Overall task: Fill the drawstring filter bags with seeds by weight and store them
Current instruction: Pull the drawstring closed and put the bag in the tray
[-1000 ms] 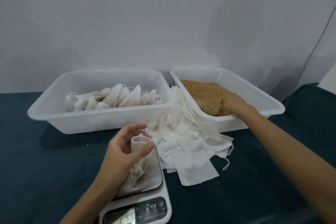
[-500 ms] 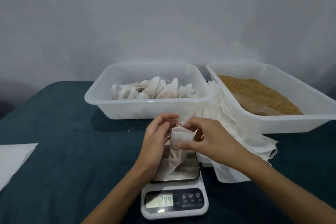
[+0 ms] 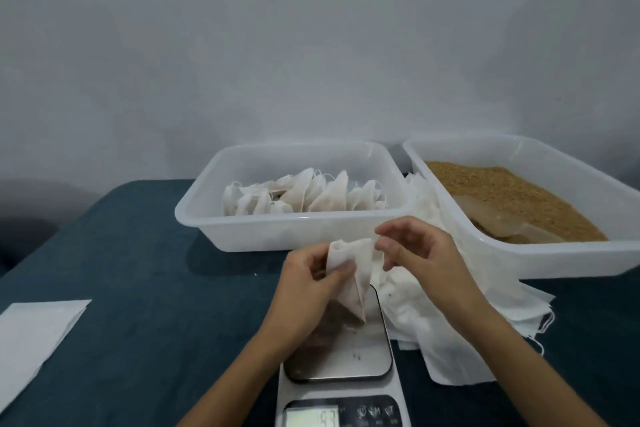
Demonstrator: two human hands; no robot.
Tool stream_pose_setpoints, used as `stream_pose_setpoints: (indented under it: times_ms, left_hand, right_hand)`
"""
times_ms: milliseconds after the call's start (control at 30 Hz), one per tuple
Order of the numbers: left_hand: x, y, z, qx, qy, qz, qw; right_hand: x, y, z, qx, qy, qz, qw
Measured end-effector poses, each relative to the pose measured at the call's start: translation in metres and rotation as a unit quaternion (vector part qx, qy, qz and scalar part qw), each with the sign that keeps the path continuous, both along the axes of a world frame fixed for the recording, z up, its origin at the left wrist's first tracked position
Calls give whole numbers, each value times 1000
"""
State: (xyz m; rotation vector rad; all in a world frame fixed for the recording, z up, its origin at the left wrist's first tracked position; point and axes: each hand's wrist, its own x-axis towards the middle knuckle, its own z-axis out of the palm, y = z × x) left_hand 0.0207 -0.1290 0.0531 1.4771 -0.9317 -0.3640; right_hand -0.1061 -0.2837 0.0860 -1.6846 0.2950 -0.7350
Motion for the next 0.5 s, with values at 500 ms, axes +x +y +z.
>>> stream_pose_setpoints:
  times_ms: [500]
  left_hand:
    - [134,-170,96,104,-128,183,969]
  right_hand:
    - [-6,-20,-1,62,-50,-33,996]
